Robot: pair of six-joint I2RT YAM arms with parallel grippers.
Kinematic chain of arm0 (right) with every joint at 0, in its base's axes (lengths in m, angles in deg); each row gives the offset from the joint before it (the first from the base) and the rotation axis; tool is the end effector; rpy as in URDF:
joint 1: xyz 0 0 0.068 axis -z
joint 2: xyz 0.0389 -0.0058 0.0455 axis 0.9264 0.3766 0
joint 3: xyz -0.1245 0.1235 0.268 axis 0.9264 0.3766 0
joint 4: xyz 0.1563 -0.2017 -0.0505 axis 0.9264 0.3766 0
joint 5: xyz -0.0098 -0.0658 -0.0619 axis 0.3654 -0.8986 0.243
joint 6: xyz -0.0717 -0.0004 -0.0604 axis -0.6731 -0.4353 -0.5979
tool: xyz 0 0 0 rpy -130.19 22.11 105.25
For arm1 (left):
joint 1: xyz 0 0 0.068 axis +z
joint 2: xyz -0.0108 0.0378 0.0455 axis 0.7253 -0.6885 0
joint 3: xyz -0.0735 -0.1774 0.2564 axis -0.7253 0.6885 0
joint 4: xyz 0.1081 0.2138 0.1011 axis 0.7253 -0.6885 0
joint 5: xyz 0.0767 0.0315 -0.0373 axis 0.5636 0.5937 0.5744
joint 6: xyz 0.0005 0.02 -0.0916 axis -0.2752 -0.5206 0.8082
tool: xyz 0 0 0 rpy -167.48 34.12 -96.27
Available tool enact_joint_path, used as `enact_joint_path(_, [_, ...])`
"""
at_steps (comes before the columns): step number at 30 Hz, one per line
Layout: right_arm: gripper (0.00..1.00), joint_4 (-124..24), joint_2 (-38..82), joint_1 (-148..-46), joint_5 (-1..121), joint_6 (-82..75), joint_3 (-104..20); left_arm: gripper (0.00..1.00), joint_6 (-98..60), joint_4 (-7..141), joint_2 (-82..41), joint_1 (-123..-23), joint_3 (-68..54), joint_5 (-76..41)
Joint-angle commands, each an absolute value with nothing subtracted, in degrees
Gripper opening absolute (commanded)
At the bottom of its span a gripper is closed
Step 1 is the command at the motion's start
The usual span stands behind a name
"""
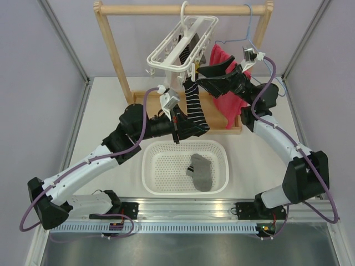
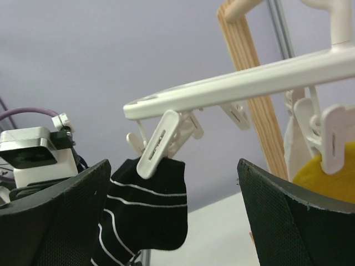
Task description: Remove the socks clipped to the hanger
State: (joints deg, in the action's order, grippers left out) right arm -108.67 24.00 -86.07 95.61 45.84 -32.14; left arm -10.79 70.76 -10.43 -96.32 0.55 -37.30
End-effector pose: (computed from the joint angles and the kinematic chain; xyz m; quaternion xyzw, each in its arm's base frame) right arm 0.2993 0.1598 0.4971 -0.1941 0.4751 0.6335 0.5791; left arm 0.1517 -0.2418 0.4662 0.3436 0.5872 -0.5425 0.4928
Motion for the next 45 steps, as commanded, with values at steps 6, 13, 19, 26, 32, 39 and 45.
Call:
enact_joint_path(6, [0.98, -137.57, 32.87, -86.07, 98.71, 65.56, -38.82, 0.02, -5.97, 74.71, -11.49, -96.50, -0.07, -42.10])
enact_joint_path(13, [0.98, -137.05, 33.06, -86.24, 98.71, 64.08, -37.86, 0.02, -3.87, 77.79, -13.51, -96.41, -0.16, -45.26])
enact_joint_path(19, [0.98, -136.88, 33.06, -86.33, 98.62, 64.34, -39.26, 0.02, -1.76, 80.25, -14.92, -96.41, 0.81, -46.84])
enact_joint_path(26, [0.98, -138.10, 34.73, -87.74, 97.74, 65.48, -41.20, 0.02, -0.70, 81.92, -14.48, -96.41, 1.25, -47.55])
enact_joint_path(32, [0.98, -142.58, 36.49, -88.61, 96.51, 69.70, -42.96, 0.02, 0.00, 83.06, -14.04, -96.41, 2.83, -47.46])
enact_joint_path(39, [0.98, -144.79, 35.96, -89.06, 94.84, 71.11, -42.70, 0.02, 0.09, 83.42, -11.50, -96.15, 5.11, -45.70])
enact_joint_path(45, [0.98, -148.12, 35.87, -89.06, 92.38, 73.66, -42.61, 0.02, 1.32, 84.65, -9.38, -95.54, 8.01, -44.21])
